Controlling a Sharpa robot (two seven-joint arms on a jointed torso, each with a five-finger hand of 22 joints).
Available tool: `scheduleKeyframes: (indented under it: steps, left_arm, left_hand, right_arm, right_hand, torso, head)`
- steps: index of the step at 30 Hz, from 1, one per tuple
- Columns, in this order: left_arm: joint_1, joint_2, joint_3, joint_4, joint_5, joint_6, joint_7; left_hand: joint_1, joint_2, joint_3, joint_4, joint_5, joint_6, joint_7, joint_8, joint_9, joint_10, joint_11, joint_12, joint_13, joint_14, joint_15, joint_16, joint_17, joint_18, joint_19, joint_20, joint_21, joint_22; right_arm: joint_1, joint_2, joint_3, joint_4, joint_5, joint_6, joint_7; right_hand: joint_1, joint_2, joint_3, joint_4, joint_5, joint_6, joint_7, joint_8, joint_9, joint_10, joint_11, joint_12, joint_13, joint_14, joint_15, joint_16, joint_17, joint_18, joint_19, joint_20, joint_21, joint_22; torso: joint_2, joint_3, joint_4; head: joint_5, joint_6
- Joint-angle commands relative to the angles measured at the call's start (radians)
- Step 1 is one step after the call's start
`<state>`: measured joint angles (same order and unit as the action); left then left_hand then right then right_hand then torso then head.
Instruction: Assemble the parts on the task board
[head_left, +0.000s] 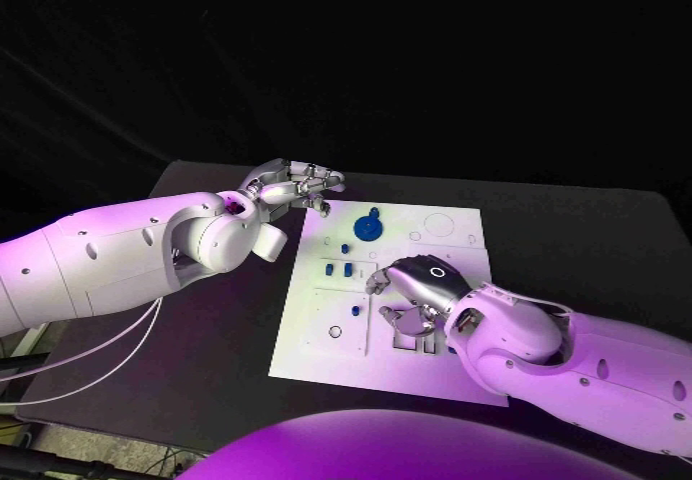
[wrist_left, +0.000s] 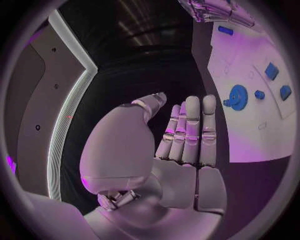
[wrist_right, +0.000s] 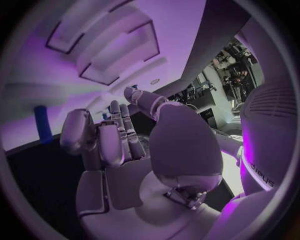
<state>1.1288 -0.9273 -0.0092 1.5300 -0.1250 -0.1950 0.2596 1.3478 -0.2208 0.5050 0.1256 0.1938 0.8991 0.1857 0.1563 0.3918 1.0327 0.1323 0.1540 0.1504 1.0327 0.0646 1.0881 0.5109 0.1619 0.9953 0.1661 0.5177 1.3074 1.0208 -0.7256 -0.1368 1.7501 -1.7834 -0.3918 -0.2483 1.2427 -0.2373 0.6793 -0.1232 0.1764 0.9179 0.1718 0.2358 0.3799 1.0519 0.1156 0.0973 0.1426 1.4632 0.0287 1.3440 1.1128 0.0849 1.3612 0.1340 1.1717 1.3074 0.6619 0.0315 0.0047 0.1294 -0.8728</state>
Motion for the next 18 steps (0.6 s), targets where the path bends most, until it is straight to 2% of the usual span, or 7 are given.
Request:
scheduleKeyframes:
  steps: [1, 5, 6, 8, 14, 16, 18]
  left_arm:
    - [0.0, -0.002, 0.001, 0.001, 0.002, 0.015, 0.004]
    - [0.0, -0.004, 0.001, 0.0, 0.002, 0.015, 0.004]
    - [0.0, -0.004, 0.001, -0.001, 0.002, 0.016, 0.004]
    - [0.0, -0.003, 0.001, -0.002, 0.002, 0.016, 0.005]
    - [0.0, -0.002, 0.001, -0.002, 0.002, 0.019, 0.005]
    - [0.0, -0.002, 0.001, -0.003, 0.003, 0.02, 0.005]
    - [0.0, -0.001, 0.001, -0.003, 0.003, 0.02, 0.006]
  left_hand:
    - [0.002, -0.001, 0.0, -0.006, 0.004, -0.008, 0.002, 0.006, -0.001, -0.007, 0.002, 0.005, 0.001, -0.006, -0.002, -0.006, -0.002, 0.017, 0.002, 0.001, -0.006, 0.005]
    - [0.002, -0.001, 0.0, -0.006, 0.004, -0.008, 0.002, 0.006, -0.001, -0.007, 0.002, 0.005, 0.001, -0.006, -0.002, -0.006, -0.002, 0.017, 0.002, 0.001, -0.006, 0.005]
    - [0.002, -0.001, 0.0, -0.006, 0.004, -0.008, 0.002, 0.006, -0.001, -0.007, 0.002, 0.005, 0.001, -0.006, -0.002, -0.006, -0.002, 0.017, 0.002, 0.001, -0.006, 0.005]
    - [0.002, -0.001, 0.0, -0.006, 0.004, -0.008, 0.002, 0.006, -0.001, -0.007, 0.002, 0.005, 0.001, -0.006, -0.002, -0.006, -0.002, 0.017, 0.002, 0.001, -0.006, 0.005]
    - [0.002, -0.001, 0.0, -0.006, 0.004, -0.008, 0.002, 0.006, -0.001, -0.007, 0.002, 0.005, 0.001, -0.006, -0.002, -0.006, -0.002, 0.017, 0.002, 0.001, -0.006, 0.005]
    - [0.002, -0.001, 0.0, -0.006, 0.004, -0.008, 0.002, 0.006, -0.001, -0.007, 0.002, 0.005, 0.001, -0.006, -0.002, -0.006, -0.002, 0.017, 0.002, 0.001, -0.006, 0.005]
    - [0.002, 0.0, 0.001, -0.007, 0.004, -0.009, 0.002, 0.007, -0.002, -0.009, 0.003, 0.005, 0.001, -0.007, -0.001, -0.006, -0.002, 0.017, 0.002, 0.001, -0.007, 0.005]
  right_arm:
    - [0.025, -0.044, 0.006, 0.031, 0.036, -0.021, -0.01]
    - [0.069, -0.104, 0.012, 0.051, 0.081, -0.004, -0.019]
    - [0.086, -0.123, 0.014, 0.051, 0.092, 0.011, -0.02]
    - [0.101, -0.138, 0.015, 0.043, 0.104, 0.032, -0.021]
    - [0.122, -0.154, 0.016, 0.011, 0.123, 0.104, -0.018]
    - [0.123, -0.153, 0.016, 0.001, 0.126, 0.125, -0.017]
    - [0.122, -0.151, 0.015, -0.007, 0.13, 0.139, -0.016]
  right_hand:
    - [-0.007, 0.004, -0.004, 0.008, 0.002, 0.019, -0.001, 0.01, 0.0, 0.012, -0.002, 0.007, -0.002, 0.015, 0.0, 0.009, 0.005, 0.001, 0.013, -0.001, 0.008, 0.113]
    - [-0.021, -0.004, -0.015, 0.016, -0.005, 0.027, -0.003, 0.013, -0.001, 0.015, -0.003, 0.009, -0.005, 0.017, -0.001, 0.012, 0.006, 0.0, 0.017, -0.002, 0.01, 0.115]
    - [-0.027, -0.011, -0.024, 0.019, -0.009, 0.022, -0.005, 0.009, -0.003, 0.01, -0.004, 0.008, -0.007, 0.016, -0.001, 0.012, 0.003, 0.001, 0.015, -0.003, 0.006, 0.113]
    - [-0.031, -0.017, -0.049, 0.024, -0.018, 0.011, -0.011, 0.002, -0.008, -0.006, -0.007, 0.003, -0.012, 0.015, -0.003, 0.012, 0.0, 0.004, 0.008, -0.004, -0.012, 0.107]
    - [0.017, 0.013, -0.223, 0.049, -0.011, -0.014, -0.025, -0.022, -0.035, -0.058, 0.004, 0.003, -0.032, -0.004, 0.006, -0.001, -0.044, 0.013, -0.016, 0.004, -0.072, 0.087]
    - [0.034, 0.02, -0.262, 0.059, -0.012, -0.019, -0.031, -0.027, -0.042, -0.065, 0.005, 0.008, -0.036, -0.006, 0.008, 0.002, -0.046, 0.013, -0.016, 0.005, -0.076, 0.087]
    - [0.036, 0.022, -0.268, 0.061, -0.012, -0.019, -0.032, -0.028, -0.044, -0.064, 0.005, 0.01, -0.036, -0.004, 0.008, 0.006, -0.039, 0.012, -0.013, 0.005, -0.071, 0.089]
  torso:
    - [0.0, -0.0003, -0.0008]
    - [-0.001, -0.0002, -0.0033]
    - [-0.001, -0.0001, -0.0035]
    - [-0.002, 0.0002, -0.004]
    - [-0.002, 0.0014, -0.003]
    - [-0.001, 0.0013, -0.0032]
    - [-0.001, 0.0009, -0.0037]
  head:
    - [-0.008, 0.0]
    - [-0.014, 0.0]
    - [-0.017, 0.0]
    - [-0.019, 0.0]
    - [-0.023, 0.002]
    - [-0.025, 0.003]
    - [-0.025, 0.003]
